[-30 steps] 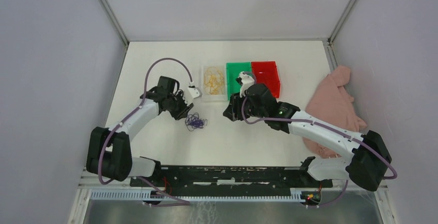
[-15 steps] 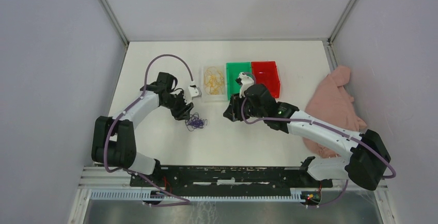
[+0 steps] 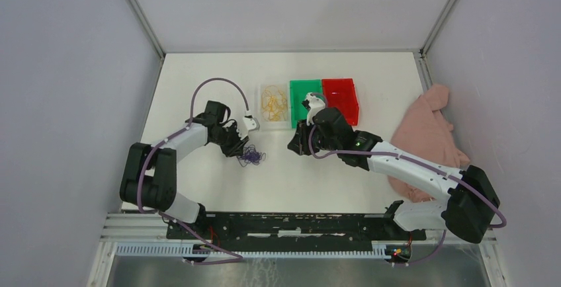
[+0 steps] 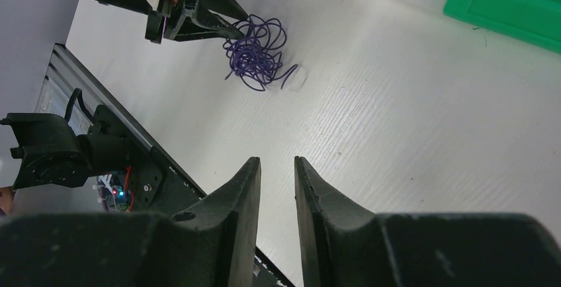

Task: Untangle the cables
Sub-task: Untie the cable.

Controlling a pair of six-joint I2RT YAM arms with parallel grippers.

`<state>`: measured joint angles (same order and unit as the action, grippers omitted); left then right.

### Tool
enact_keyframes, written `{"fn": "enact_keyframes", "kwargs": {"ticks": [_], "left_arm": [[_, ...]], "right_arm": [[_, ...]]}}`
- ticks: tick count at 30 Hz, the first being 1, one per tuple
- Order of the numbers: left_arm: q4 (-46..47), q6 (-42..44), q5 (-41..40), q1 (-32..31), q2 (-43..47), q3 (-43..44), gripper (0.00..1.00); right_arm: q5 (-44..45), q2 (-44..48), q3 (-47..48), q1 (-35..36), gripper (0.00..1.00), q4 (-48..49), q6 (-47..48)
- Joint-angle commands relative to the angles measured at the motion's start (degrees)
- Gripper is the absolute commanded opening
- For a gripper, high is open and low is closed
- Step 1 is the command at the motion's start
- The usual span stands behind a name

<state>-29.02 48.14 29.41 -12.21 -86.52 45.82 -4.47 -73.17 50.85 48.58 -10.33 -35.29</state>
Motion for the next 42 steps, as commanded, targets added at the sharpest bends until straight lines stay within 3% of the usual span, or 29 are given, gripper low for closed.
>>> {"fn": "enact_keyframes", "kwargs": {"ticks": [1,9,15,17,22,25,33,42], "left_arm": [[8.72,-4.26,-2.63,-0.54,2.02,-1.08,0.32],[4.99,-3.82,0.04,-1.13,5.12,-0.36,0.20],[0.59,-3.28,1.29,-1.63,12.18,1.71,0.12],[-2.02,-2.30,2.22,-1.99,15.58,3.17,0.11],[-6.30,1.17,5.70,-3.19,24.75,5.48,0.10],[-5.97,6.53,8.97,-4.23,31.78,4.55,0.10],[5.70,9.51,14.57,-4.93,46.91,-1.01,0.07],[8.45,8.56,16.36,-5.11,51.22,-0.71,0.06]], "right_arm": [[-0.06,1.89,-0.43,-0.34,0.29,3.19,-0.95],[-0.25,2.17,-0.87,-0.30,0.23,3.34,-1.25],[-0.80,1.66,-0.25,-0.33,0.22,3.92,-1.51],[-1.45,1.05,0.44,-0.39,0.27,4.63,-1.96],[-7.13,-2.27,3.48,-1.28,0.55,9.82,-5.55],[-11.91,-5.64,6.78,-1.38,0.64,13.90,-8.39],[-18.55,-9.66,9.68,-1.42,0.67,19.68,-13.14],[-20.09,-10.10,7.31,-1.32,0.66,26.04,-18.05]]}}
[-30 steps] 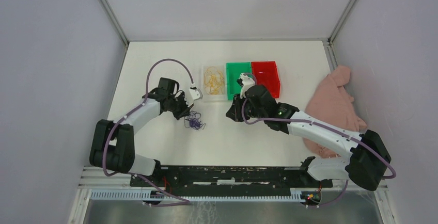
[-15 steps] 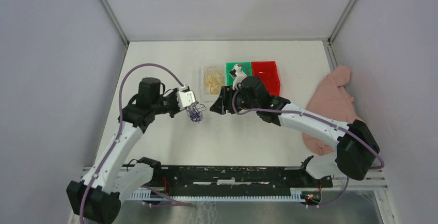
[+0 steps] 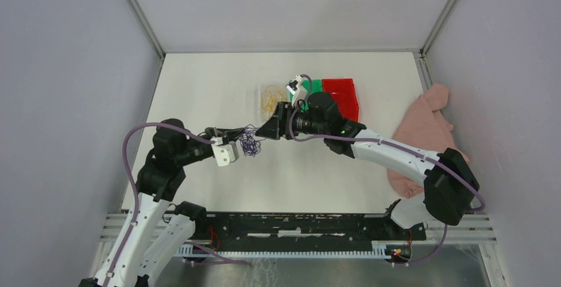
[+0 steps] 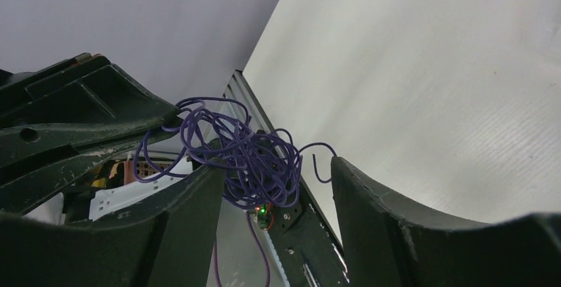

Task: Untangle the cables
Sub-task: Untie the cable.

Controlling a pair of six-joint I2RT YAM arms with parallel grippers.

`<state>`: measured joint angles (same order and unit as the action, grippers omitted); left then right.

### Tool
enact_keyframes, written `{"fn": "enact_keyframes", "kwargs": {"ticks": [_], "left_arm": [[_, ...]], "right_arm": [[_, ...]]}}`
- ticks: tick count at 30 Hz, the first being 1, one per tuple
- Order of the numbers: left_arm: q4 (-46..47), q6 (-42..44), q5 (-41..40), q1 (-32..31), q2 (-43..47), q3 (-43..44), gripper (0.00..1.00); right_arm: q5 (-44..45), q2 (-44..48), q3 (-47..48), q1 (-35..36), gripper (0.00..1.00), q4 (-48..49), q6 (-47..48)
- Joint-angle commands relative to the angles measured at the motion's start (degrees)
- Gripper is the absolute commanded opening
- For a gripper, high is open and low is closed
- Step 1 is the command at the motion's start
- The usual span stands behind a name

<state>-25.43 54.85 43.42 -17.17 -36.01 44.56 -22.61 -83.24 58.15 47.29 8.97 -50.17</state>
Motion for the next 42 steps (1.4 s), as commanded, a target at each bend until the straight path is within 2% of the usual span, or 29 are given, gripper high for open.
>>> {"fn": "enact_keyframes", "kwargs": {"ticks": [1,7,14,19,21,24,27,31,35,39,41,42], "left_arm": [[5.70,1.15,2.18,-0.19,0.83,0.66,0.06],[8.80,-2.90,0.91,-0.15,0.62,1.93,0.06],[10.38,-6.45,-0.73,-0.15,0.61,2.72,0.06],[10.56,-8.54,-0.85,-0.15,0.44,3.57,0.06],[10.50,-9.22,-1.31,-0.15,0.46,3.74,0.06],[10.38,-9.90,-2.54,-0.15,0.80,3.74,0.06],[8.12,-9.10,-4.17,-0.17,1.47,3.70,0.06],[1.89,-5.87,-8.71,-0.15,4.12,1.31,0.05],[-3.60,-0.39,-14.40,-0.15,10.33,-5.48,0.03],[-9.30,6.87,-19.70,-0.15,16.62,-13.37,0.03],[-12.84,10.54,-20.77,-0.14,18.75,-16.21,0.06],[-14.09,12.01,-21.09,-0.15,19.37,-17.19,0.10]], "right_arm": [[-1.56,-0.01,-0.12,0.06,0.66,6.79,-3.25],[0.79,0.47,-0.54,0.61,0.61,5.73,-2.68],[1.41,1.91,-2.45,0.61,0.41,9.68,-3.97],[2.68,1.83,-1.33,0.61,0.34,10.88,-4.07],[2.49,1.75,-0.83,0.70,0.25,11.71,-4.40],[3.57,2.36,-0.58,0.70,0.01,10.71,-3.80],[8.56,5.59,0.09,0.44,0.00,5.08,1.40],[16.72,12.36,5.53,-2.71,0.00,-9.84,12.06],[14.89,14.72,12.80,-6.62,0.00,-19.07,18.57],[11.43,14.35,17.64,-7.54,0.00,-24.70,22.42],[10.55,14.19,18.90,-7.69,0.00,-26.17,23.52],[9.89,14.24,19.23,-7.73,0.00,-26.39,23.71]]}}
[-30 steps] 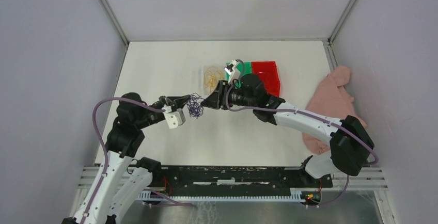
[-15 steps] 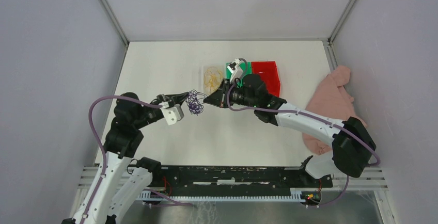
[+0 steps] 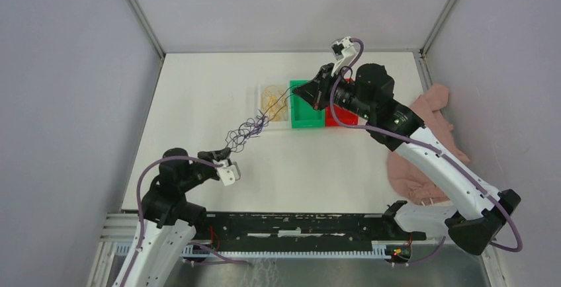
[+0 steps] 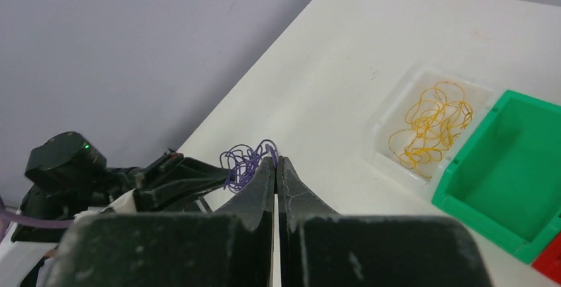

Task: Untangle the cables
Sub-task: Untie the cable.

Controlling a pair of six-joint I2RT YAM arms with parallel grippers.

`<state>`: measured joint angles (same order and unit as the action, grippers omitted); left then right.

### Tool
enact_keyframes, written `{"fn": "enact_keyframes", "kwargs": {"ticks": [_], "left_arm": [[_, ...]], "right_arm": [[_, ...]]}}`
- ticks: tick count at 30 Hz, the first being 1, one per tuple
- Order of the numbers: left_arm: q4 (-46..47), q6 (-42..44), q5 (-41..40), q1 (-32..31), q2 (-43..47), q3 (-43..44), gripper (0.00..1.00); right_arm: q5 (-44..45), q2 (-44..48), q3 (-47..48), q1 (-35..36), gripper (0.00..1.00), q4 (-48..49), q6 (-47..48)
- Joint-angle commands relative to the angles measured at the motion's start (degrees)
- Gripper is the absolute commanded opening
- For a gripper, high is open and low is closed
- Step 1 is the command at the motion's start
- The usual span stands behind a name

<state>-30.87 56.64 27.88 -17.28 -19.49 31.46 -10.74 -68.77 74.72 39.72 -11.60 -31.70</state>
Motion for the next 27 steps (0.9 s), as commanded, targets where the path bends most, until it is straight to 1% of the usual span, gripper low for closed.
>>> {"fn": "enact_keyframes", "kwargs": {"ticks": [1,2,3,4,5,6,7,9,11,12,16,19,22,27], "left_arm": [[-9.39,11.07,-6.03,-0.04,3.20,-5.04,0.23],[-9.68,11.18,-6.15,-0.04,3.19,-5.25,0.40],[-9.85,10.94,-5.95,-0.04,2.77,-5.05,0.52],[-9.99,10.19,-5.19,-0.04,2.04,-4.31,0.68],[-10.34,9.09,-3.92,-0.04,1.04,-3.11,0.80],[-10.99,7.97,-1.97,-0.04,-0.41,-1.27,0.88],[-11.60,6.30,0.26,-0.04,-2.02,0.73,0.93],[-12.77,1.65,5.57,-0.04,-5.60,5.79,0.95],[-12.58,-3.42,11.18,-0.05,-9.23,10.83,0.95],[-11.24,-7.28,13.71,-0.03,-10.62,12.99,0.95],[0.16,-26.16,18.67,-0.08,-16.67,19.72,0.92],[6.70,-35.05,20.02,-0.08,-20.84,22.03,0.88],[11.42,-37.92,20.96,0.03,-23.49,21.83,0.84],[16.35,-41.70,22.00,-0.02,-26.18,21.49,0.77]], "right_arm": [[-2.83,-0.39,3.19,-0.17,0.00,-6.07,5.40],[-3.63,-0.55,3.65,-0.17,0.00,-6.29,5.40],[-4.88,-0.88,4.30,-0.17,0.00,-6.40,5.36],[-6.43,-1.29,4.89,-0.17,0.00,-6.38,5.00],[-8.09,-1.81,5.45,-0.17,0.00,-6.31,4.77],[-10.60,-2.40,5.81,-0.17,0.00,-5.84,4.42],[-12.85,-3.06,6.16,-0.13,0.00,-5.32,3.72],[-18.85,-5.18,6.75,-0.15,0.00,-4.24,2.26],[-21.70,-6.64,7.41,-0.10,0.00,-4.66,1.68],[-22.50,-6.98,7.50,-0.02,0.00,-4.82,1.69],[-24.27,-7.46,7.01,0.13,0.00,-4.86,1.65],[-28.32,-8.75,6.84,0.43,0.00,-3.49,0.02],[-31.37,-10.11,7.26,1.62,0.00,-3.35,0.20],[-31.87,-11.66,8.69,3.95,0.00,-5.86,1.79]]}}
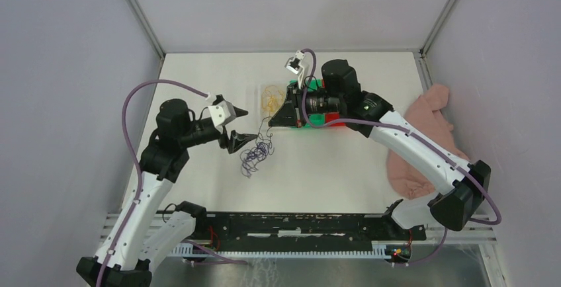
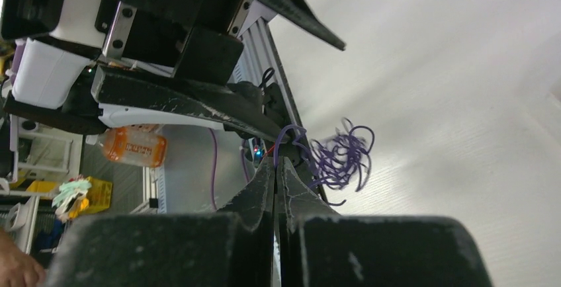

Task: Untangle the cables
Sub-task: Untie the cable.

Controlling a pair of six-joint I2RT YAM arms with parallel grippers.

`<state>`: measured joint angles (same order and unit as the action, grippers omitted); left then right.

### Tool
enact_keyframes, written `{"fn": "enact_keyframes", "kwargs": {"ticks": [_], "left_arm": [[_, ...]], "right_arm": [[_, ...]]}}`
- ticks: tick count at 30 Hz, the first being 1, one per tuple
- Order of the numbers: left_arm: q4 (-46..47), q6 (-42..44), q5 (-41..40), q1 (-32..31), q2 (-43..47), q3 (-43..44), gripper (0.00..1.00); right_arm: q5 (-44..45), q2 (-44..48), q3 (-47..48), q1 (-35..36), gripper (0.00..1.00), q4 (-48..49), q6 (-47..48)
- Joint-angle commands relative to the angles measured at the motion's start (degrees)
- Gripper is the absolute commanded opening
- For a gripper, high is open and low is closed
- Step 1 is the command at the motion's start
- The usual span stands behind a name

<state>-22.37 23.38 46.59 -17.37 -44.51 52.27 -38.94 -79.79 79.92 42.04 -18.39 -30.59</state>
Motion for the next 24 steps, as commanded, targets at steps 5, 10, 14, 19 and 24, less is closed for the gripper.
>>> {"fn": "enact_keyframes", "kwargs": {"ticks": [5,10,14,19,24], "left_arm": [[10.62,-14.81,6.61,-0.01,-3.57,0.06,0.77],[10.20,-14.43,7.05,-0.11,-3.33,-1.37,0.74],[4.84,-11.37,11.06,-0.12,-3.15,-0.97,0.73],[6.71,-10.45,6.73,-0.12,-1.23,-2.64,0.60],[15.05,-15.30,3.00,-0.10,0.31,-5.82,0.50]], "right_arm": [[-2.90,-1.57,3.96,3.69,0.00,1.47,0.14],[-1.64,-2.18,4.48,5.11,0.00,0.80,0.75],[-0.89,-2.44,4.97,5.34,0.00,-0.37,1.63],[-1.41,-3.30,6.13,6.04,0.00,-0.23,1.03],[-1.50,-4.70,6.72,8.30,0.00,2.58,-1.46]]}}
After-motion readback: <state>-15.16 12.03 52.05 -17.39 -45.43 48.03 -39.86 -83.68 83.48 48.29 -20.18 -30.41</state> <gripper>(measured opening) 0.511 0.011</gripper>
